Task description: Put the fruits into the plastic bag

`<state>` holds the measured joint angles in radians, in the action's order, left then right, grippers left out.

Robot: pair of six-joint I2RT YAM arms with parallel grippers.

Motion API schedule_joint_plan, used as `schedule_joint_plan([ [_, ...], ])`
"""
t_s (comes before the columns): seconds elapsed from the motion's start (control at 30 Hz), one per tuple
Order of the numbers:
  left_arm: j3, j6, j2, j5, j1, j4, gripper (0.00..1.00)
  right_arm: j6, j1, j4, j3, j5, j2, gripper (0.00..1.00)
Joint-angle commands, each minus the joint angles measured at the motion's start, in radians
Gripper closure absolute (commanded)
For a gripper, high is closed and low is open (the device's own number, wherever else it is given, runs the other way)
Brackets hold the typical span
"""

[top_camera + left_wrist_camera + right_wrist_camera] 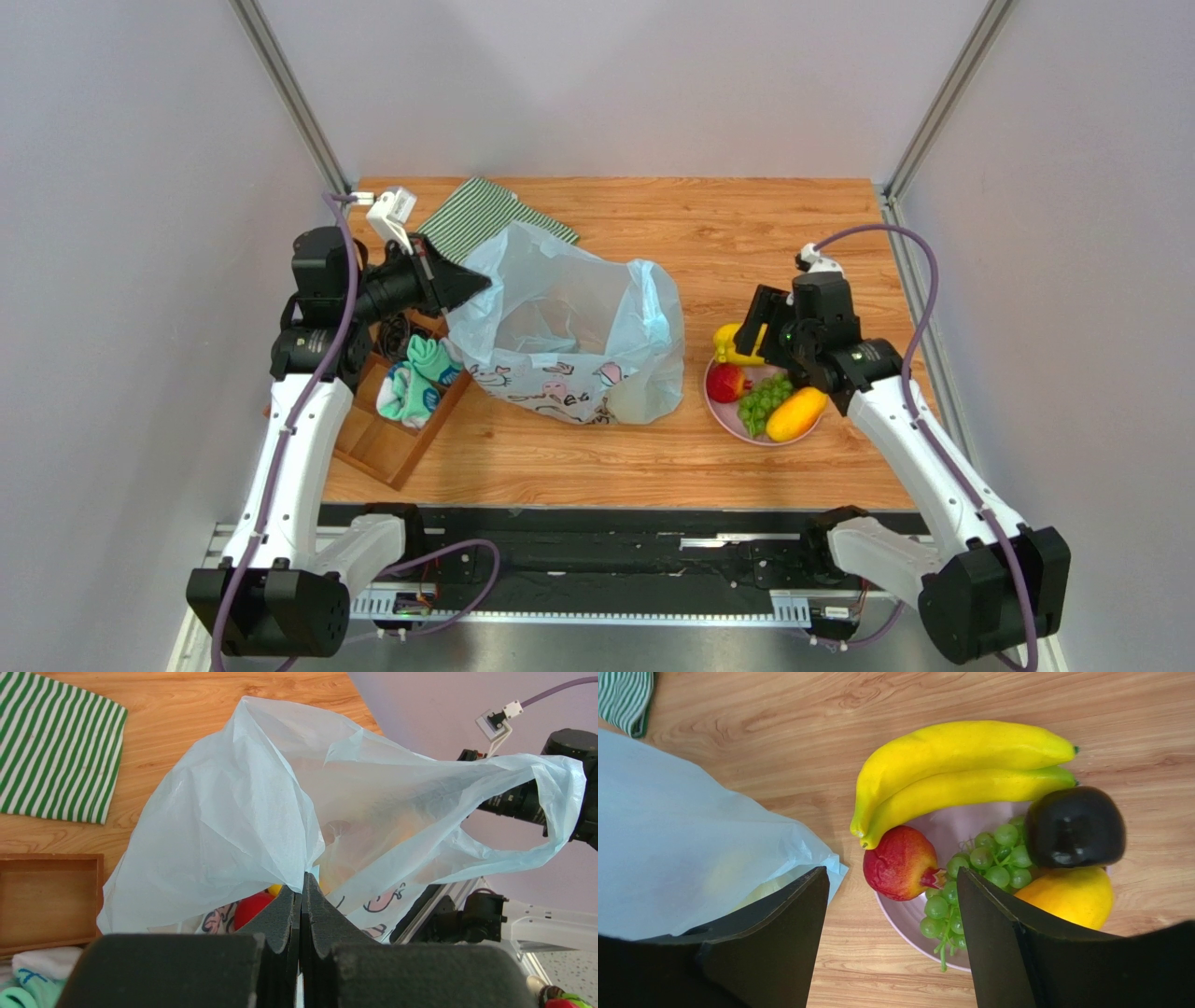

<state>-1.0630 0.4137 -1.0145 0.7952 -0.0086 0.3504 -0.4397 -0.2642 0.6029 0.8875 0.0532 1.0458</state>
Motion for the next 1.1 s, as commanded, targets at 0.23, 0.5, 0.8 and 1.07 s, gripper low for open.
schedule_joint_plan([
  [0.23,0.003,-0.016,0.004,0.01,0.027,-0.01,1.0,0.032,-0.181,-0.117,0.056,0.204,0.204,0.33],
  [0.5,0.005,-0.013,-0.002,0.012,0.033,-0.011,1.0,0.056,-0.233,-0.124,0.114,0.289,0.341,0.42],
  [0.8,0.006,-0.004,-0.012,0.029,0.042,-0.019,1.0,0.084,-0.268,-0.12,0.162,0.37,0.459,0.51],
  [1.07,0.009,0.0,-0.013,0.032,0.05,-0.024,1.0,0.07,-0.279,-0.084,0.192,0.43,0.549,0.63],
])
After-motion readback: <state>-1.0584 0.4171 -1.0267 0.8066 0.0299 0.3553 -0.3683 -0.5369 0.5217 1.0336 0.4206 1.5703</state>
